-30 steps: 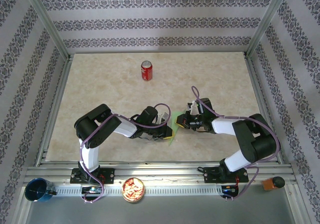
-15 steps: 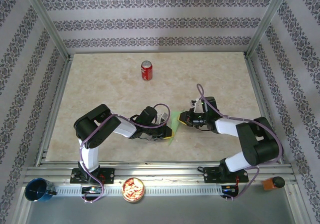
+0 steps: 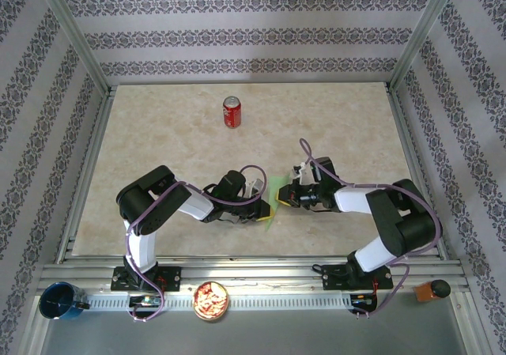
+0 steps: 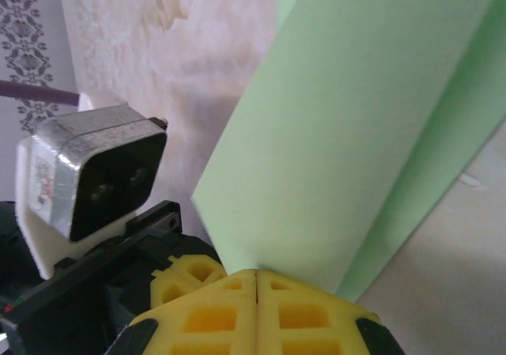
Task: Fold a paper plane with a square sheet of paper (pick it up from the middle)
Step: Fold the wing for the fifth time at the center of the table.
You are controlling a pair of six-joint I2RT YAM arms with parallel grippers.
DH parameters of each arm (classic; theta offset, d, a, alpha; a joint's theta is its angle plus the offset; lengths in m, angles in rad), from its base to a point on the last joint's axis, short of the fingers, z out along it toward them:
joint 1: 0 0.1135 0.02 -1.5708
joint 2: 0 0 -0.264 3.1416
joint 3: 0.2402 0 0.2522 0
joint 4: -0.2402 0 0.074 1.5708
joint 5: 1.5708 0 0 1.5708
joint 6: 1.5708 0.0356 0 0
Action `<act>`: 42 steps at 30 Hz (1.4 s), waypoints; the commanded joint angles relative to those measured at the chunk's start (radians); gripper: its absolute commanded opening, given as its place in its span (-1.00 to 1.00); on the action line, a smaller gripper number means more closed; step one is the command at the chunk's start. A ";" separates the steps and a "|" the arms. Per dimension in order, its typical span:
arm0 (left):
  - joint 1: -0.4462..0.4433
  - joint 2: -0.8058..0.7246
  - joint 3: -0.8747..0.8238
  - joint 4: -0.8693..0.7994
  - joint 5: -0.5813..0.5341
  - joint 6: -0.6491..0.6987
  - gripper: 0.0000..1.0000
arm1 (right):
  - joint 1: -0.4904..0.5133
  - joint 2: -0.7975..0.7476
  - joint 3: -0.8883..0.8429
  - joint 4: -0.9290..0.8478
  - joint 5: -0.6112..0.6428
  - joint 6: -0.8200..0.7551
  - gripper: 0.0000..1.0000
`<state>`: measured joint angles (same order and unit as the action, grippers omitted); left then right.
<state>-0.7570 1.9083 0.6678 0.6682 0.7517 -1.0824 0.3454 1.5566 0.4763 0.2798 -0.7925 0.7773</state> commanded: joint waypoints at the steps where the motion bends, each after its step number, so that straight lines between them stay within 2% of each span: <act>1: 0.025 0.001 -0.036 -0.054 -0.027 -0.010 -1.00 | 0.004 0.035 0.034 0.037 -0.022 -0.032 -0.95; 19: 0.030 0.018 -0.031 -0.070 -0.023 -0.006 -1.00 | -0.008 0.141 0.068 0.061 -0.027 -0.042 -0.92; 30: 0.031 0.019 -0.033 -0.071 -0.022 -0.002 -1.00 | -0.005 0.183 0.064 0.040 0.033 -0.026 -0.92; 35: 0.031 -0.001 -0.037 -0.064 0.003 0.008 -0.79 | 0.001 0.192 0.056 0.036 0.055 -0.006 -0.92; 42: 0.028 -0.022 -0.046 -0.052 0.056 0.011 -0.74 | 0.004 0.194 0.055 0.029 0.075 0.004 -0.93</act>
<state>-0.7456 1.8980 0.6575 0.6720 0.7818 -1.0851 0.3431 1.7096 0.5304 0.3370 -0.8204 0.7818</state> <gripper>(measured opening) 0.127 0.064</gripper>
